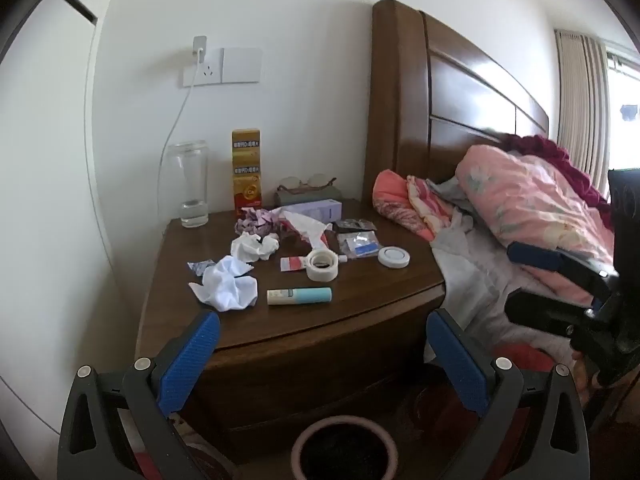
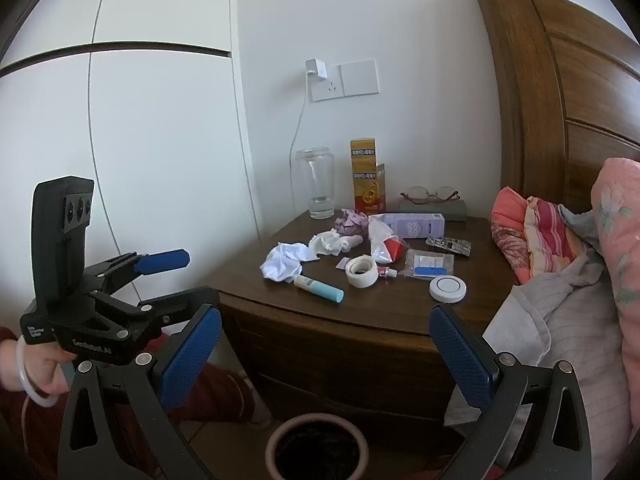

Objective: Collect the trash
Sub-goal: 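Move both tools toward the cluttered bedside table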

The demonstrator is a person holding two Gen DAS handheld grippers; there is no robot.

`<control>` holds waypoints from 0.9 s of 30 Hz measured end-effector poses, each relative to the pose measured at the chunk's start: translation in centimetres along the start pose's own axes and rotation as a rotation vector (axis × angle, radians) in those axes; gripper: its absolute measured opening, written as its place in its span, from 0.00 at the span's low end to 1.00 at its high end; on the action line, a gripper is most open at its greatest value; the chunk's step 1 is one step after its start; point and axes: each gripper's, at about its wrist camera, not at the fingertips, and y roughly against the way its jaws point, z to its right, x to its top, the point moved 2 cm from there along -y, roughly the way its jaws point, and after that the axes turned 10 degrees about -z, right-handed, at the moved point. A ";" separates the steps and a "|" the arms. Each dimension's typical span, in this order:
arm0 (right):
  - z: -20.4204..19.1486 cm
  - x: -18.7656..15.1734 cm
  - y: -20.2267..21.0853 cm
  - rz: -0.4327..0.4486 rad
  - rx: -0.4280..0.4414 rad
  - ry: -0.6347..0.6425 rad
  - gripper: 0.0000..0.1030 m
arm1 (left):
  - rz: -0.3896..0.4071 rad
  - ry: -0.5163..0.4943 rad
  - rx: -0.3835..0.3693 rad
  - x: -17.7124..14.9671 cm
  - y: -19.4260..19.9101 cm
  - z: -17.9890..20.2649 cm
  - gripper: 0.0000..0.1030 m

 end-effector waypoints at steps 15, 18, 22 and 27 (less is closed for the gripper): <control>0.0 0.1 0.2 -0.003 0.000 0.002 1.00 | -0.020 0.001 0.023 -0.7 0.0 -0.1 1.00; -0.1 -0.3 0.0 -0.004 0.000 0.002 1.00 | -0.010 0.010 0.035 -0.2 0.1 -0.2 1.00; -0.1 -0.5 -0.2 -0.004 -0.001 0.002 1.00 | -0.023 0.041 0.030 0.4 -0.2 -0.9 1.00; 0.0 -0.7 -0.5 -0.011 0.008 -0.004 1.00 | -0.110 0.024 0.041 1.2 -2.1 -1.9 1.00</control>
